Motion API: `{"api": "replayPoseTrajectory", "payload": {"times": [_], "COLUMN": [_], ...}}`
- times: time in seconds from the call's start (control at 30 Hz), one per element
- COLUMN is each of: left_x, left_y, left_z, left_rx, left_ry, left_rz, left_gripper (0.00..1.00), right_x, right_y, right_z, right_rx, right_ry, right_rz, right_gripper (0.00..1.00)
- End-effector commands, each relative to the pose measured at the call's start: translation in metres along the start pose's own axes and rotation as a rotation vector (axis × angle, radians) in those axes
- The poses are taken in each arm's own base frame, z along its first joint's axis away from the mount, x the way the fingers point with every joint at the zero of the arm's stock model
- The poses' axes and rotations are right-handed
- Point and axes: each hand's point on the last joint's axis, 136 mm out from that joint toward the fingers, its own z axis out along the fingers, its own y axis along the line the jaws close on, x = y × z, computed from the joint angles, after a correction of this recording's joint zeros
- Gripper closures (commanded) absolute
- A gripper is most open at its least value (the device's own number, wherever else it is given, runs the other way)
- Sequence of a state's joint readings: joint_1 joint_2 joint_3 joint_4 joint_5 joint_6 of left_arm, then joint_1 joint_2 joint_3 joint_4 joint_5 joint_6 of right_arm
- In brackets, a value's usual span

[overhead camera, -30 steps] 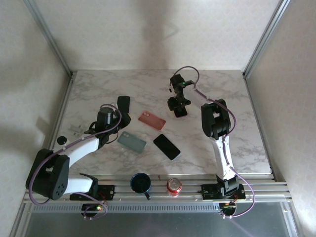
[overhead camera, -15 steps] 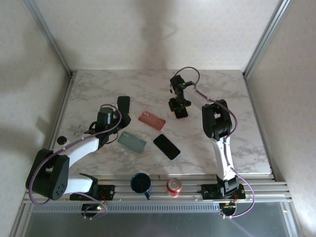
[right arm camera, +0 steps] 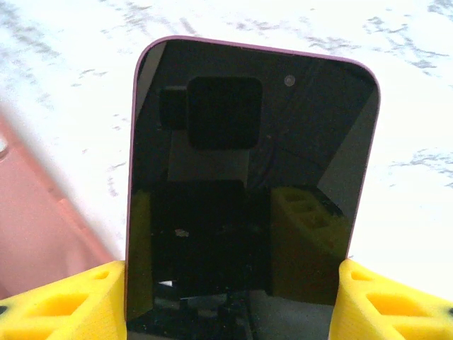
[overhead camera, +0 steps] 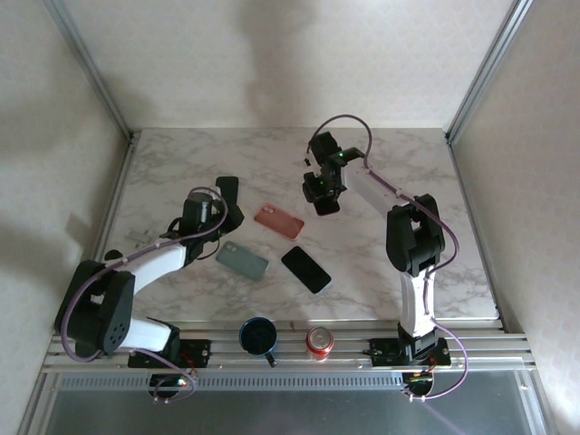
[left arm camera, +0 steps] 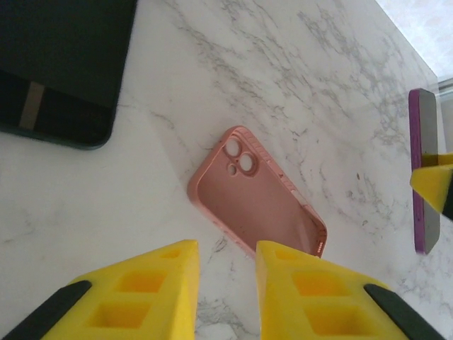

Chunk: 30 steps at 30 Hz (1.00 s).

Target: Put the phone into the phone case

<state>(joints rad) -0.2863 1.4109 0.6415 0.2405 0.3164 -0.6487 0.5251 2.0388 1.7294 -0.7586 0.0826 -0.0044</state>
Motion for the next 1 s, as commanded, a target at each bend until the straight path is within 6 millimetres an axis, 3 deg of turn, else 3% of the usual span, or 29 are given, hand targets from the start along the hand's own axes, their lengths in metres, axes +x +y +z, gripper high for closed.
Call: {"api": "replayPoseTrajectory", "payload": {"times": [0.0, 0.17, 0.37, 0.6, 0.77, 0.9, 0.97], "left_x": [-0.008, -0.011, 0.002, 0.008, 0.005, 0.007, 0.008], "left_y": [-0.021, -0.034, -0.046, -0.043, -0.048, -0.047, -0.047], "left_z": [0.010, 0.034, 0.067, 0.086, 0.081, 0.082, 0.082], "left_rx": [0.055, 0.103, 0.195, 0.208, 0.237, 0.250, 0.254], "left_ry": [0.038, 0.115, 0.266, 0.349, 0.321, 0.319, 0.320], "left_rz": [0.058, 0.081, 0.084, 0.093, 0.096, 0.082, 0.078], "left_gripper": [0.72, 0.69, 0.66, 0.62, 0.62, 0.62, 0.62], "right_x": [0.003, 0.017, 0.040, 0.066, 0.072, 0.076, 0.077], "right_y": [0.017, 0.035, 0.054, 0.066, 0.055, 0.023, 0.016], "right_z": [-0.019, -0.025, -0.033, -0.042, -0.041, -0.031, -0.026], "right_rx": [-0.006, 0.006, 0.030, 0.029, 0.058, 0.103, 0.115], "right_ry": [-0.030, -0.019, -0.009, -0.001, -0.027, 0.013, 0.023], "right_rz": [-0.040, -0.081, -0.124, -0.112, -0.048, 0.084, 0.096], "right_gripper": [0.41, 0.42, 0.43, 0.43, 0.39, 0.28, 0.18]}}
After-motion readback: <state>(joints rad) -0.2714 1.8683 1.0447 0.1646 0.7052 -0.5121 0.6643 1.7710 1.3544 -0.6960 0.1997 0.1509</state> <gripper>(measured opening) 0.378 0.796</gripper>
